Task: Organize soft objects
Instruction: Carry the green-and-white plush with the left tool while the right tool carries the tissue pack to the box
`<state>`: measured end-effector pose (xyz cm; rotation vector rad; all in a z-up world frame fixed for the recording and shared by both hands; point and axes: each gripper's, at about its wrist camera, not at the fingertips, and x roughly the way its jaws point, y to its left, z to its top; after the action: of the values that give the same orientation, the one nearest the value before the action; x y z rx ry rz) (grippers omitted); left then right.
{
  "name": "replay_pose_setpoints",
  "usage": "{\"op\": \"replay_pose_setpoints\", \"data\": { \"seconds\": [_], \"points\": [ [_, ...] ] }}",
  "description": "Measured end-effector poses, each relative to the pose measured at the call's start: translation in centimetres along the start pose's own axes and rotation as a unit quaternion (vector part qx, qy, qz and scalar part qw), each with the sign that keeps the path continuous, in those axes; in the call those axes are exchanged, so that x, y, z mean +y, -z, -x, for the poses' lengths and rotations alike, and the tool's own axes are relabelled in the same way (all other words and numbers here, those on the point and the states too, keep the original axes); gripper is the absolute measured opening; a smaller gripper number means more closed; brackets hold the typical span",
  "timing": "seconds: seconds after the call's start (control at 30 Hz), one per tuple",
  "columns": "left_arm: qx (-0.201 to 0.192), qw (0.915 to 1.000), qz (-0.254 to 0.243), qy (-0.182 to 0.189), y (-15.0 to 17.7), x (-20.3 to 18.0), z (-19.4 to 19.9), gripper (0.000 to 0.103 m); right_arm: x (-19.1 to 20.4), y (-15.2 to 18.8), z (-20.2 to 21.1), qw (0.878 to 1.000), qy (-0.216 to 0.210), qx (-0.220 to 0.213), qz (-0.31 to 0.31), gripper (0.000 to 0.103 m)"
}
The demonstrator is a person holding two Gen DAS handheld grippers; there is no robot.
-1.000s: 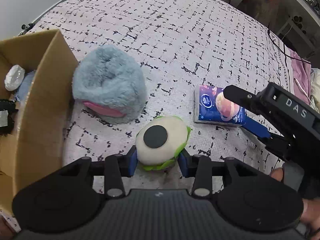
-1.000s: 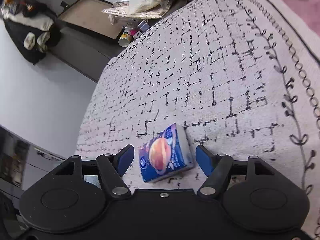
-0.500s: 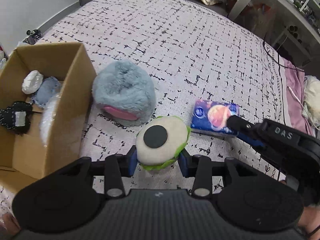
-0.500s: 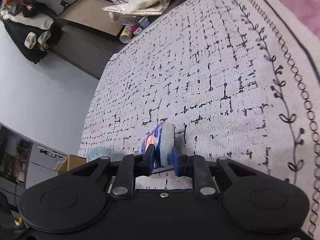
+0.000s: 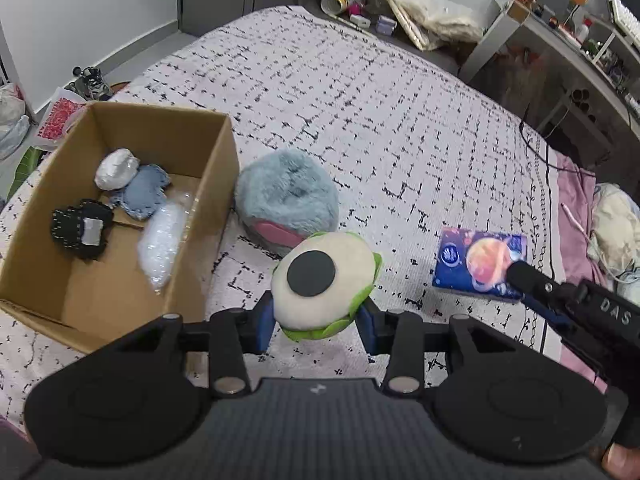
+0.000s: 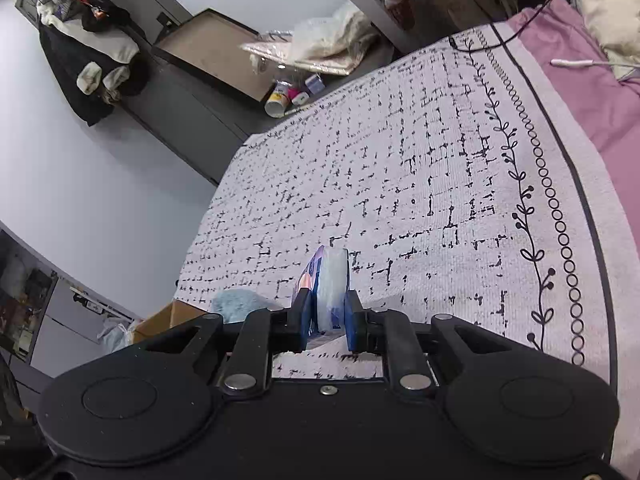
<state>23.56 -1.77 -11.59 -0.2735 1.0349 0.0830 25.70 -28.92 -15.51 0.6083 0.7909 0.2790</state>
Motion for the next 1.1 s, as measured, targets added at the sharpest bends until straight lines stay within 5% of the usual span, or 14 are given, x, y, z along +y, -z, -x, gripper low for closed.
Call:
{"op": "replay_pose_setpoints", "data": {
  "seconds": [1.1],
  "points": [
    [-0.057,0.9966,0.040,0.045,-1.4,7.7,6.5,0.041,11.3,1.8,3.2,0.996,-0.004,-0.051,0.076,0.017]
  ]
}}
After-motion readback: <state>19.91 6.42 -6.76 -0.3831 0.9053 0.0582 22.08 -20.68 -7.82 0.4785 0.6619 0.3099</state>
